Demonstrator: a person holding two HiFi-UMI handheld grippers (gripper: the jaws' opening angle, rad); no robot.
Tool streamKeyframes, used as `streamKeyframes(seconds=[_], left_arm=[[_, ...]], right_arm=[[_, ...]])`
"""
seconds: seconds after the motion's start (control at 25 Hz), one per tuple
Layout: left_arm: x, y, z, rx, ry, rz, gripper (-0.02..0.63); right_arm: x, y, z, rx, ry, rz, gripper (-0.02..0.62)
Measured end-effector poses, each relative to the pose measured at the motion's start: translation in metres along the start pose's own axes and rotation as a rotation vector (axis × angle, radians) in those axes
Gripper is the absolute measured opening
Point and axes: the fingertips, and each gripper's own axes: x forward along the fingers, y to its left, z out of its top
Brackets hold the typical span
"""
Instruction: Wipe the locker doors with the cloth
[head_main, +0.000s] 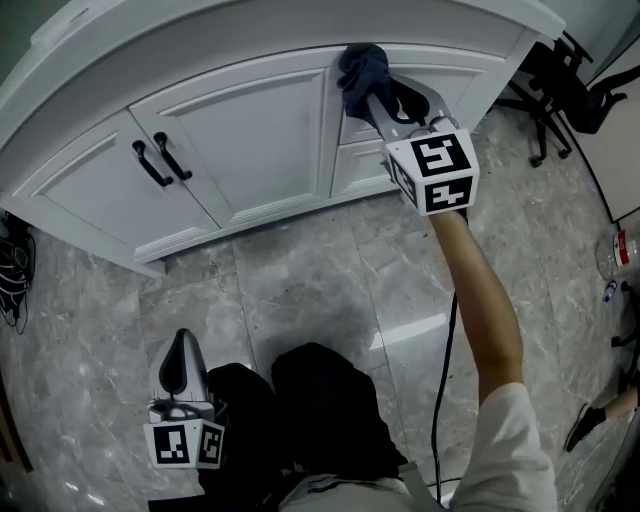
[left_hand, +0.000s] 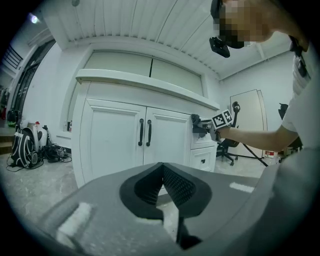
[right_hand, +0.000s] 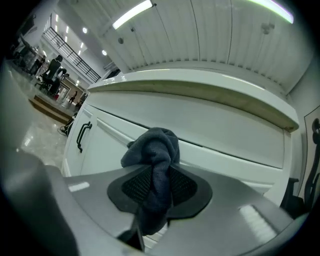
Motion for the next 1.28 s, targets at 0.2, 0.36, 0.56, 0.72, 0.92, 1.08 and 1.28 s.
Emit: streamKeyframes(seconds=[0.2,0.36,0.56,0.72,0.92,1.08,1.28], left_arm=[[0.002,-0.003,-0.001,0.005,0.008,0.004,0.002],[0.000,-0.003,-0.002,0.006,0.013,0.010,0.002],[0.000,-0.005,0.000,0.010,0.010,0.007,0.002],[0.001,-0.007,-0.003,0.011,0.017,0.001,0.002],[0.003,-0.013,-0.003,0.012,0.015,-0.013,0.002],[-0.002,-0.010,0.000,0.014,0.012,-0.004,0.002],[-0.003,-0.007,0.002,0.017,0.004,-0.002,0.002]], right_arm=[[-0.005,-0.024,-0.005,-0.064,0.036,-0.015,0.092],[-0.013,-0.057,-0.019,-0.090,0.070,-0.076,0.092],[-0.034,-0.124,-0.050,-0.048,0.130,-0.225,0.092],[-0.054,-0.186,-0.082,0.002,0.195,-0.356,0.091],[-0.056,-0.195,-0.086,-0.062,0.228,-0.359,0.091],[-0.062,-0.200,-0.088,-0.026,0.226,-0.392,0.091],[-0.079,-0.169,-0.061,-0.019,0.143,-0.364,0.091]])
